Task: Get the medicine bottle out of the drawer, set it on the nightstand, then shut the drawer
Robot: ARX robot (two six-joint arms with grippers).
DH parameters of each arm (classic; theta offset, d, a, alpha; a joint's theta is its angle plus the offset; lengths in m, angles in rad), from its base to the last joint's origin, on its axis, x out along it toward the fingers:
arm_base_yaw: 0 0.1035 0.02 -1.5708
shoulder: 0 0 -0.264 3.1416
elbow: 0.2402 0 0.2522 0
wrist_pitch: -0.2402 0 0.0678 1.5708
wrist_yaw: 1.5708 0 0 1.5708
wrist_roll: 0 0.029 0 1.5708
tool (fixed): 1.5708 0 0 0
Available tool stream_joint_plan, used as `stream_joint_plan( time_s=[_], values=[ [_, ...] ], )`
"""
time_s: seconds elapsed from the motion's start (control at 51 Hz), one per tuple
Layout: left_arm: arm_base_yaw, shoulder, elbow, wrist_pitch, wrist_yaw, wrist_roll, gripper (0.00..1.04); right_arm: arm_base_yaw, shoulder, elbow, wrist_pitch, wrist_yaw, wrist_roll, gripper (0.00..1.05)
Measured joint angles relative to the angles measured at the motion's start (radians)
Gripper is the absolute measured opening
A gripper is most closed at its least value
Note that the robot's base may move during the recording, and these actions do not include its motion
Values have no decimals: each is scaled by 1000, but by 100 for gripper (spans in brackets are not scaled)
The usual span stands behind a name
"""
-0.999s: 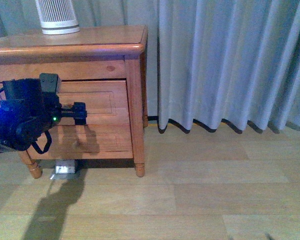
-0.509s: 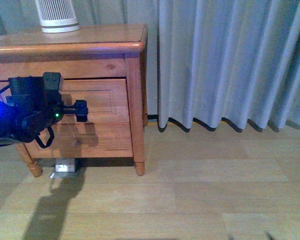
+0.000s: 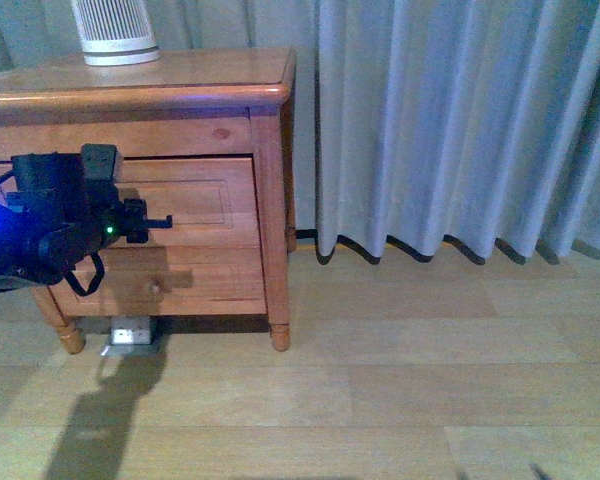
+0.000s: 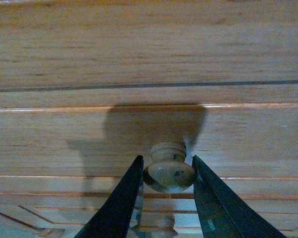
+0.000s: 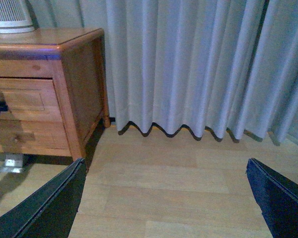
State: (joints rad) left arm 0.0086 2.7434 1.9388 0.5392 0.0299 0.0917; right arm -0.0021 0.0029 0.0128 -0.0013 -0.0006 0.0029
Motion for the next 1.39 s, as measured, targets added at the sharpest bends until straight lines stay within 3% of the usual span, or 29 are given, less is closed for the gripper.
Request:
stream_joint_plan(
  time_s=[0.235,0.705,0.999,1.273,1.391],
  values=[
    [0,-1,-26,48,4,-3,25,0,0,0,0,0,0,98],
    [2,-262,-664,425,5,-9,24,0,0,0,0,0,0,98],
    [15,-385,-973,564,19,14,24,0,0,0,0,0,0,98],
    [29,-462,-1122,592,49,19,24,0,0,0,0,0,0,98],
    [34,-484,-1157,570,81,30,42,0,0,0,0,0,0,98]
  ],
)
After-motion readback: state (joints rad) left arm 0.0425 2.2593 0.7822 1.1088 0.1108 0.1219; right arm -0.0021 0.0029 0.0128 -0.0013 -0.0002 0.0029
